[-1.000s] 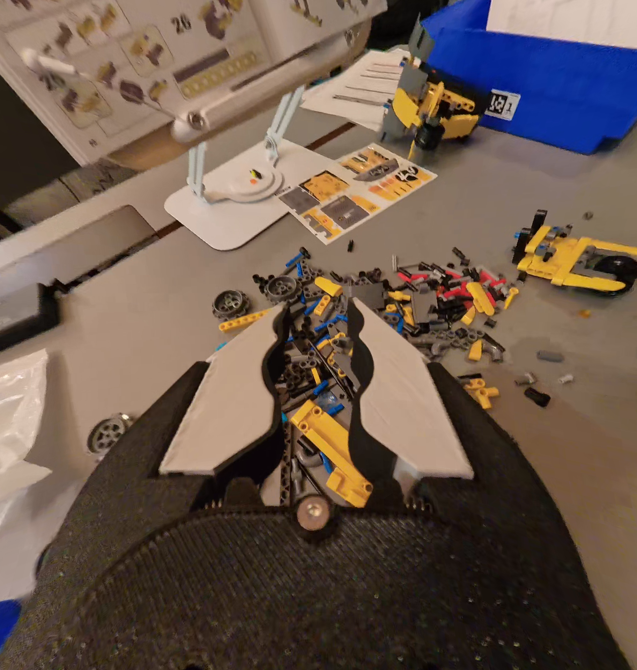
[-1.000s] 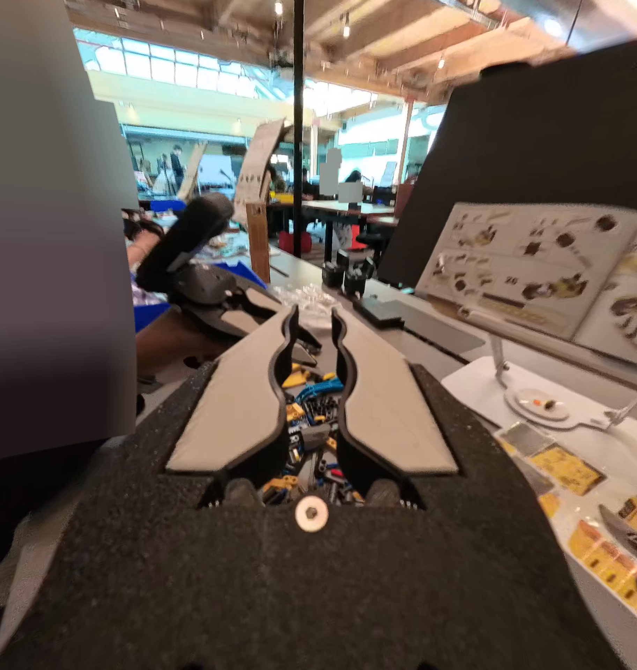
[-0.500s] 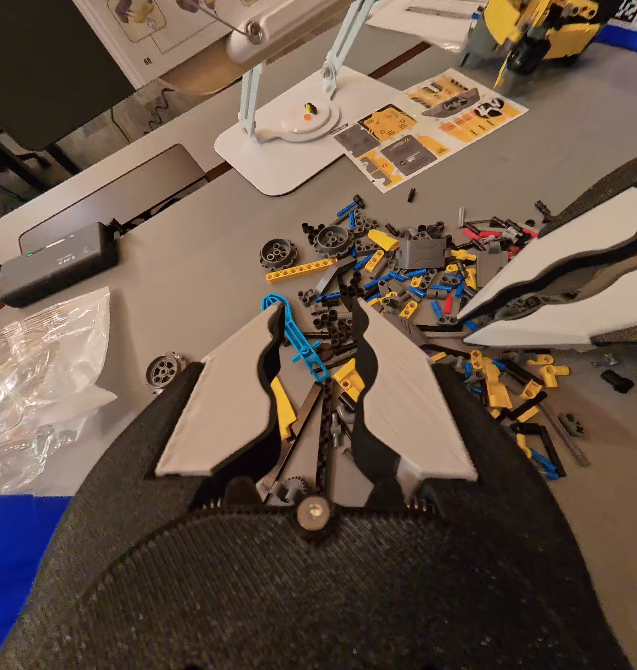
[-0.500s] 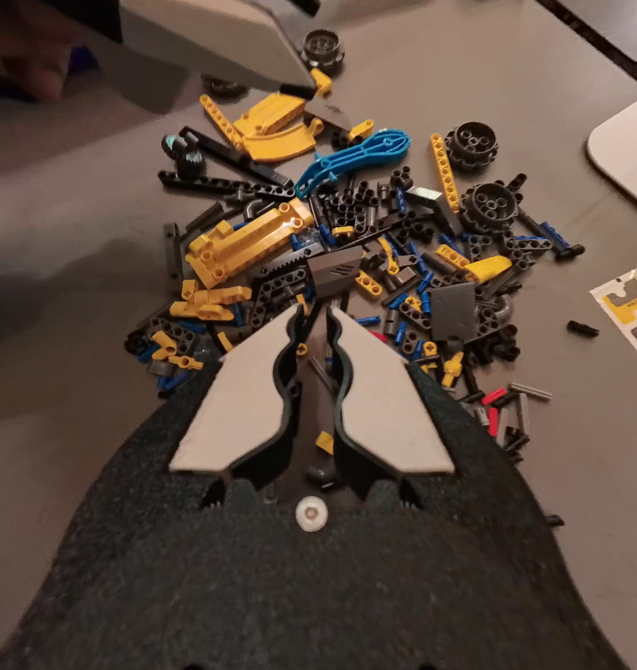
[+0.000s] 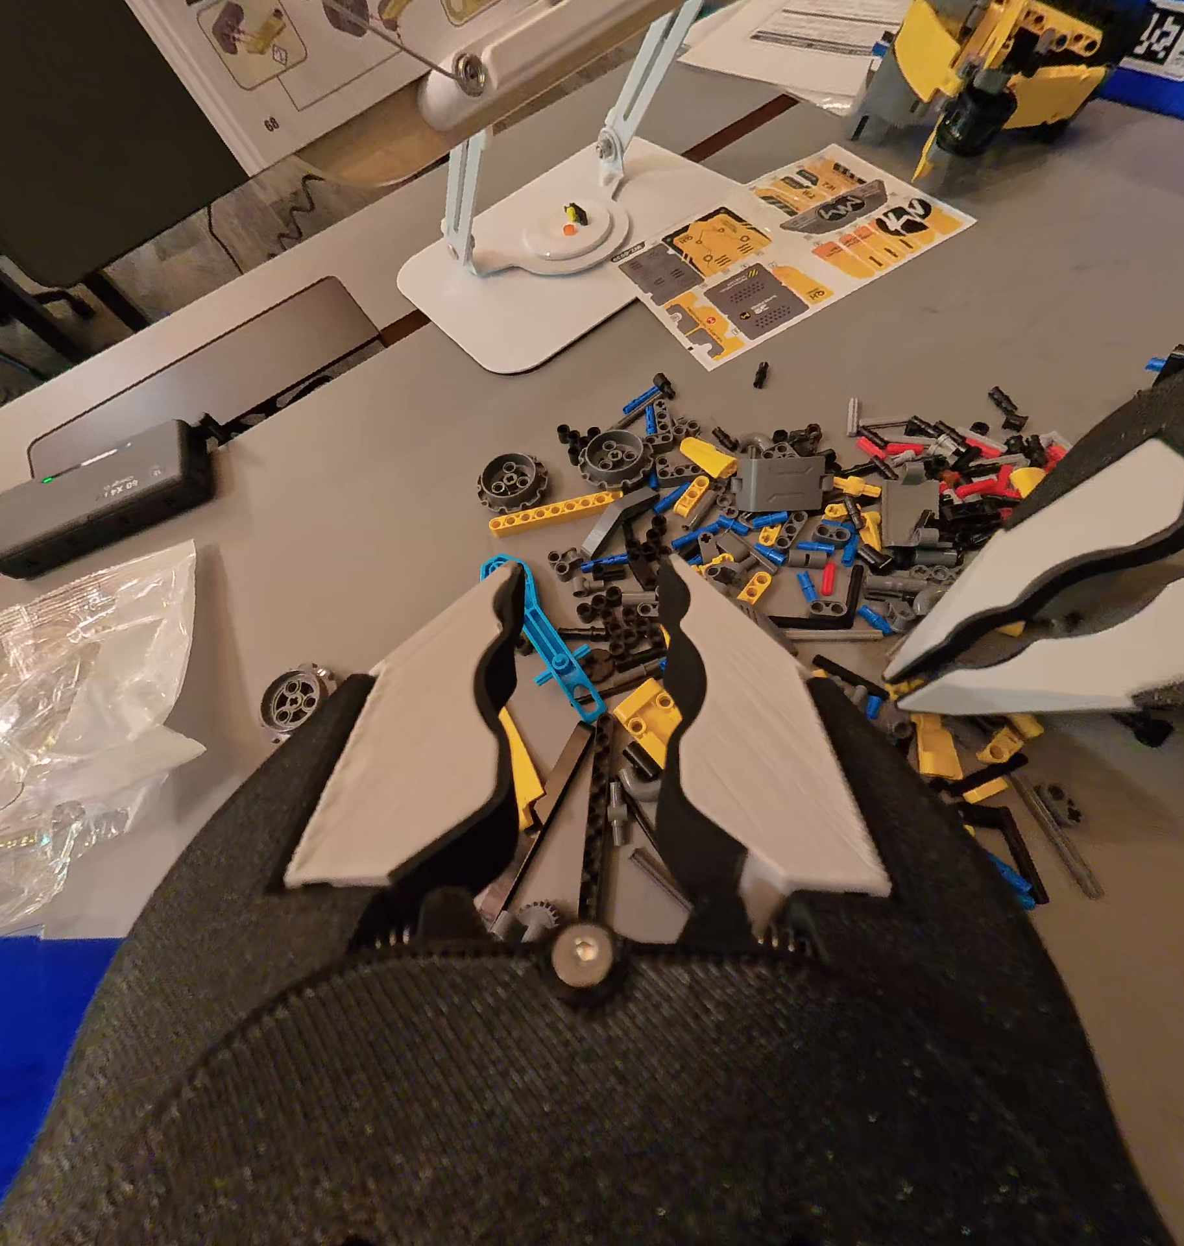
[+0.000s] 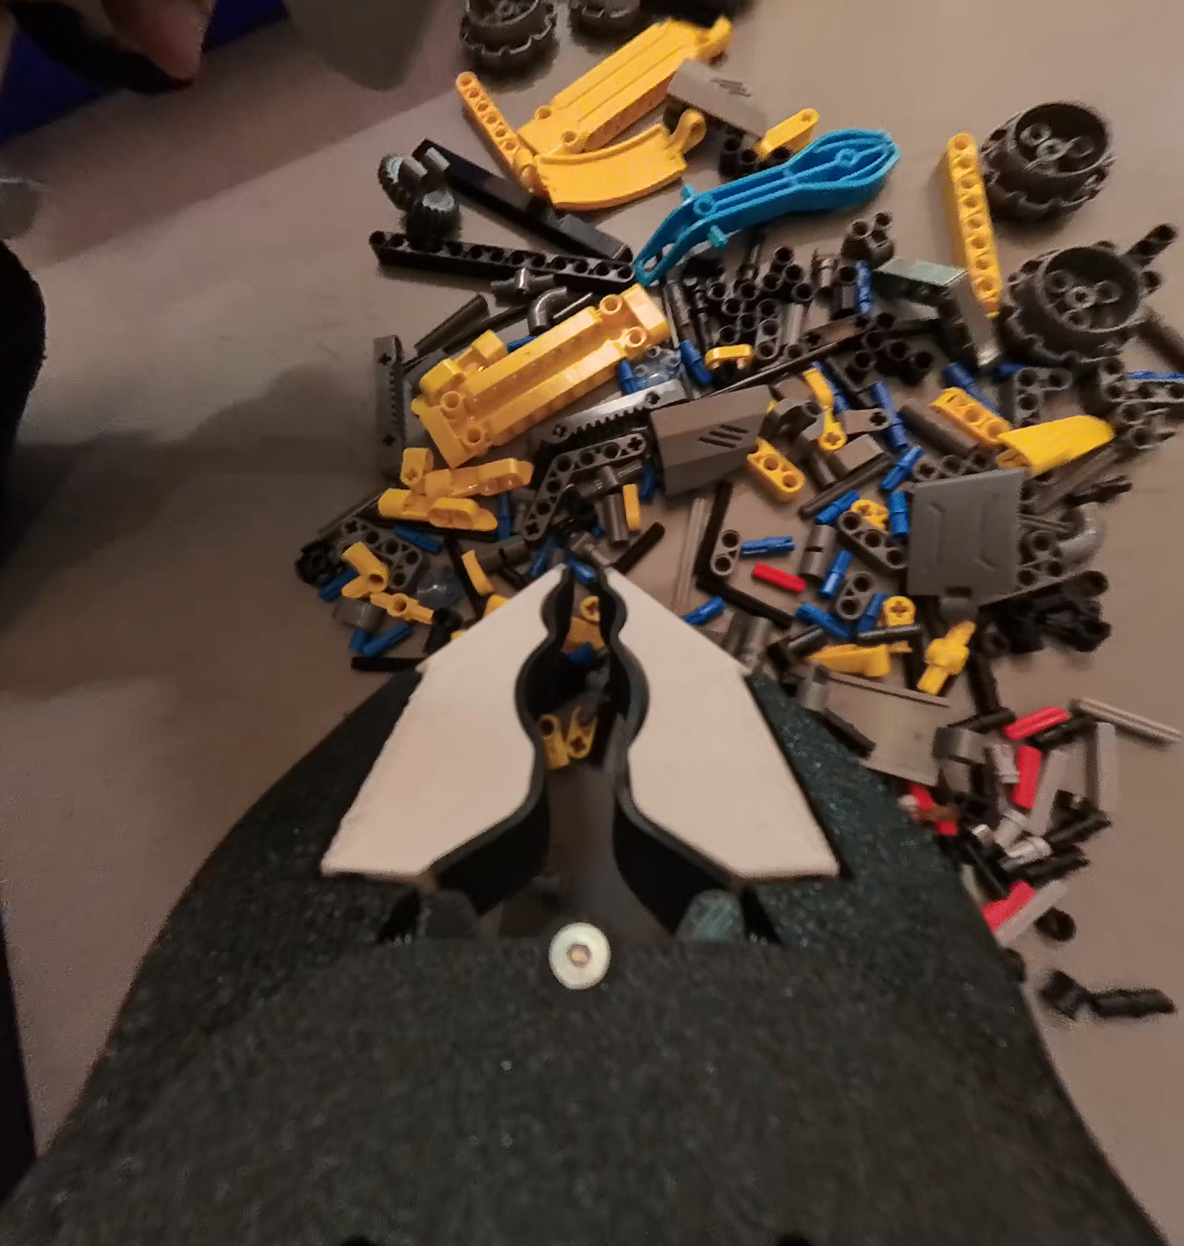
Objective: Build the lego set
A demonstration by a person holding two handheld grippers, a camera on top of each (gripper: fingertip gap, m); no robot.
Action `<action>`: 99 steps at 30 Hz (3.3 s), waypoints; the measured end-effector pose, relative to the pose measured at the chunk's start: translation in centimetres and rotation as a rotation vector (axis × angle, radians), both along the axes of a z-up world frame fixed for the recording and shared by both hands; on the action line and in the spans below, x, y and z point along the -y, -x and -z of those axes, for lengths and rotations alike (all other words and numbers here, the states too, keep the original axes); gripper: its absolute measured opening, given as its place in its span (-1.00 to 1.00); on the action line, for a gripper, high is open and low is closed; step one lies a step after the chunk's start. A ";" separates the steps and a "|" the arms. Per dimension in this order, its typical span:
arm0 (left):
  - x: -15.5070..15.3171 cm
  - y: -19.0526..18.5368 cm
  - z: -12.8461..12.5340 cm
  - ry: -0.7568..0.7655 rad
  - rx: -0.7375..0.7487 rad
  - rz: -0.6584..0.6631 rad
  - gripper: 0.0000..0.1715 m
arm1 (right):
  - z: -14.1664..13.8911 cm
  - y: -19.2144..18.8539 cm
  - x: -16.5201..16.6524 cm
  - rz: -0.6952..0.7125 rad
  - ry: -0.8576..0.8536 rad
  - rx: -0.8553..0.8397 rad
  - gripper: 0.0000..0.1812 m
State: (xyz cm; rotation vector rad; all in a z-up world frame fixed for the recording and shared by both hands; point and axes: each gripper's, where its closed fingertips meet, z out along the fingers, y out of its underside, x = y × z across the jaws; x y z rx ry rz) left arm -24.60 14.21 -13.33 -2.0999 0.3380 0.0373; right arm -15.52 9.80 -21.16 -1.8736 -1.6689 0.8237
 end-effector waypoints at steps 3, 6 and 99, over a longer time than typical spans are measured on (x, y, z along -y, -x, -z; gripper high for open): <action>0.0 0.0 -0.1 -0.002 0.002 0.000 -0.56 | -0.6 0.2 -0.8 0.016 -0.032 -0.036 -0.94; 0.0 0.0 -0.1 -0.001 0.000 0.001 -0.55 | -0.1 0.5 -1.3 0.031 -0.075 -0.027 -0.99; -0.1 0.8 1.9 0.051 0.001 -0.022 -0.53 | 0.9 -26.5 -10.9 0.370 -0.127 0.155 -0.82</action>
